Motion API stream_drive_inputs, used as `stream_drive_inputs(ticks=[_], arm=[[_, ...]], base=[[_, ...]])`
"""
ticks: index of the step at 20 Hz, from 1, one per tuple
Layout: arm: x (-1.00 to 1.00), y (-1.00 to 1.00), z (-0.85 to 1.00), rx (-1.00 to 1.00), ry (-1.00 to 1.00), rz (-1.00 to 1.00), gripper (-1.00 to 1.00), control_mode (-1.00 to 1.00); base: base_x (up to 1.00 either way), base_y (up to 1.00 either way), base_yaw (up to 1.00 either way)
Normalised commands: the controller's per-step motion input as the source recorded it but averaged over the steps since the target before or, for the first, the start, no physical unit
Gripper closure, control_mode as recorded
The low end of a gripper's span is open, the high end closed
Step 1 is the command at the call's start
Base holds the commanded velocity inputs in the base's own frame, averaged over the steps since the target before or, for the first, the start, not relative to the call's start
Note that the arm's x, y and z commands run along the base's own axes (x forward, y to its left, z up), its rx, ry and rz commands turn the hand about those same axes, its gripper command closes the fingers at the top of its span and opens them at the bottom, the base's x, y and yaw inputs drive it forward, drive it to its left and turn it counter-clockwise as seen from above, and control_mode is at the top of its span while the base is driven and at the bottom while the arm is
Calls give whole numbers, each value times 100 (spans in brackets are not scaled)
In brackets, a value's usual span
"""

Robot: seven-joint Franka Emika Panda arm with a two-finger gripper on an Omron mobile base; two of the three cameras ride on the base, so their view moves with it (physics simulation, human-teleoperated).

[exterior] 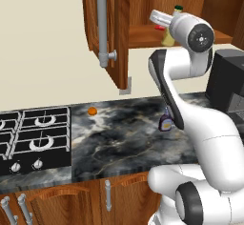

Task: Pick the condiment bottle and mustard from the counter and place them in the cabinet.

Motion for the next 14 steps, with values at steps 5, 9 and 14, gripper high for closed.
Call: stream_drive_inputs(ticks=[5,9,14], arm=[[47,-1,0,0,6,0,100,-100],[61,0,0,0,8,0,100,-100],[60,1,-1,-4,3,-1,100,-100]], base=[[0,0,0],[0,0,0],[0,0,0]])
